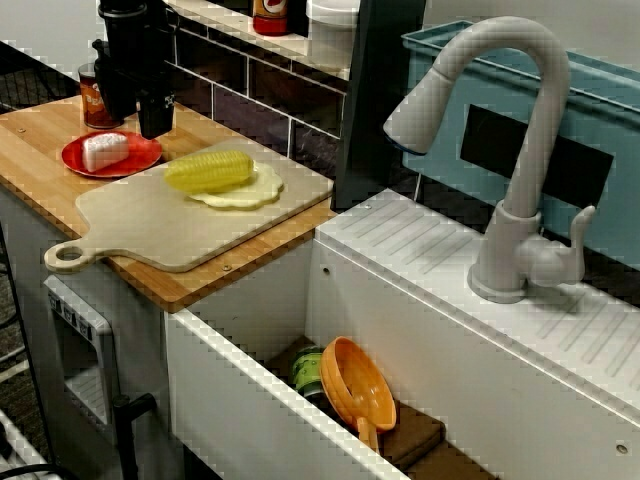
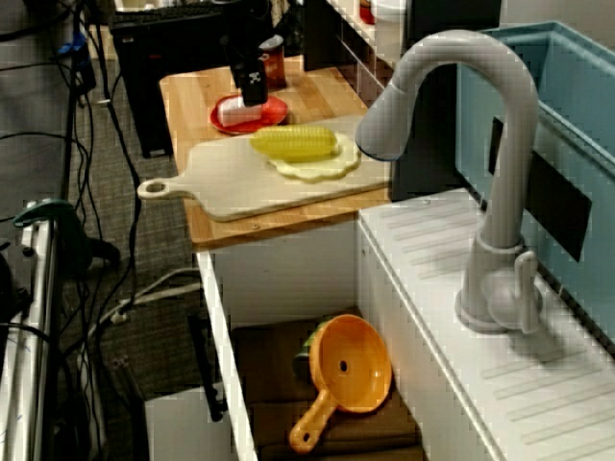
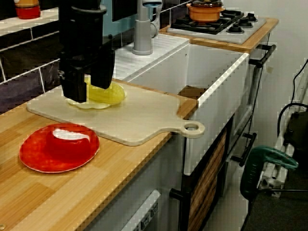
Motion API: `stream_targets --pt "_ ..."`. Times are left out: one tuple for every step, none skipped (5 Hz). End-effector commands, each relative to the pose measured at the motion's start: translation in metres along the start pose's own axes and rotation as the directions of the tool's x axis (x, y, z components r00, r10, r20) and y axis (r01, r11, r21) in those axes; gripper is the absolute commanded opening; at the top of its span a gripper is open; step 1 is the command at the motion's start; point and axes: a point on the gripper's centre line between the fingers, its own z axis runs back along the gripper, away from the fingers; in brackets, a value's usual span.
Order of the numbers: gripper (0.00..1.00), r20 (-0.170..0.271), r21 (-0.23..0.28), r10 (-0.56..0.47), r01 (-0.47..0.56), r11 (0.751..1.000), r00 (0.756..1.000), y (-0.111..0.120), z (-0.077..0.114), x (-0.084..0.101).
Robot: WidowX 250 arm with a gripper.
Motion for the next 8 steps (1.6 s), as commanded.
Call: stream_targets --pt "1.0 0.0 0.0 0.0 0.0 1.0 1.0 0.0 0.0 0.0" --pt "1.0 -0.008 0.002 0.0 0.0 1.0 1.0 0.011 0.01 0.001" --pt "1.0 0.03 0.019 -0.02 0.02 1.0 0.999 0.026 0.025 -0.003" --pt "1.0 0.085 0.034 -0.023 0.02 0.999 0.996 0.047 0.033 -0.008" --pt "1.0 0.131 0.05 -0.016 0.009 0.999 0.991 0.062 0.023 -0.01" --pt "1.0 0.132 0.046 0.001 -0.008 0.999 0.991 0.068 0.011 -0.009" --pt "1.0 0.117 0.025 0.045 -0.048 0.999 0.992 0.072 0.002 -0.003" --pt "1.0 0.105 -0.004 0.091 -0.091 0.996 0.99 0.07 -0.007 0.007"
